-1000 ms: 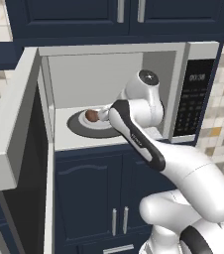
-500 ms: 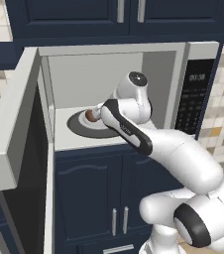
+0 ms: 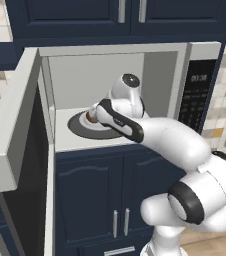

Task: Retrieve the reheated potato from the microwave, then place the potato, cheese, and condiment on the cutting board.

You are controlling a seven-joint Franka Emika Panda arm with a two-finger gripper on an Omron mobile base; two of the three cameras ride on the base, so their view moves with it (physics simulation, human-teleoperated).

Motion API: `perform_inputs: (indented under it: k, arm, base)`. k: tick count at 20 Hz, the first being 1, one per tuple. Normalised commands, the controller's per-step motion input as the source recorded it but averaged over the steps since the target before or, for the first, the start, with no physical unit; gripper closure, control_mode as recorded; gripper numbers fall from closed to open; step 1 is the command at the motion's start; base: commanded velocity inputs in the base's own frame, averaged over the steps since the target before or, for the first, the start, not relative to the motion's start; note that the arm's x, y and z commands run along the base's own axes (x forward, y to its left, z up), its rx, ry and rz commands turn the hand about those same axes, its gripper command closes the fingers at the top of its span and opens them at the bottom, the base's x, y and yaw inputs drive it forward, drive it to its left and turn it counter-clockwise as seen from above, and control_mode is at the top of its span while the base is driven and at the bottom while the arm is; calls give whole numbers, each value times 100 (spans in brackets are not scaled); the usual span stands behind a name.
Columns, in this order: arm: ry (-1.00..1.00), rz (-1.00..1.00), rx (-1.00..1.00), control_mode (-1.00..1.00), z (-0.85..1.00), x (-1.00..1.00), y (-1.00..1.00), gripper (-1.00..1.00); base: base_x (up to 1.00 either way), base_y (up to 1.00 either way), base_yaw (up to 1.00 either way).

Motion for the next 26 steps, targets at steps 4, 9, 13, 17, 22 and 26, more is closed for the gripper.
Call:
perform_inputs:
  k: [4,9,13,17,22,26]
  arm:
    - [1,1,0,-100,-16,33,15,-100]
    - [2,4,0,-100,-22,39,8,-100]
    - [4,5,0,-100,-22,42,3,-100]
    - [4,5,-2,-100,-14,38,10,-100]
    - [1,5,-1,-100,-4,25,16,-100]
    - [1,2,-3,-100,-11,17,17,-100]
  base:
    - [0,0,0]
    - [0,0,0]
    - [0,0,0]
    - [0,0,0]
    - [0,0,0]
    - [0,0,0]
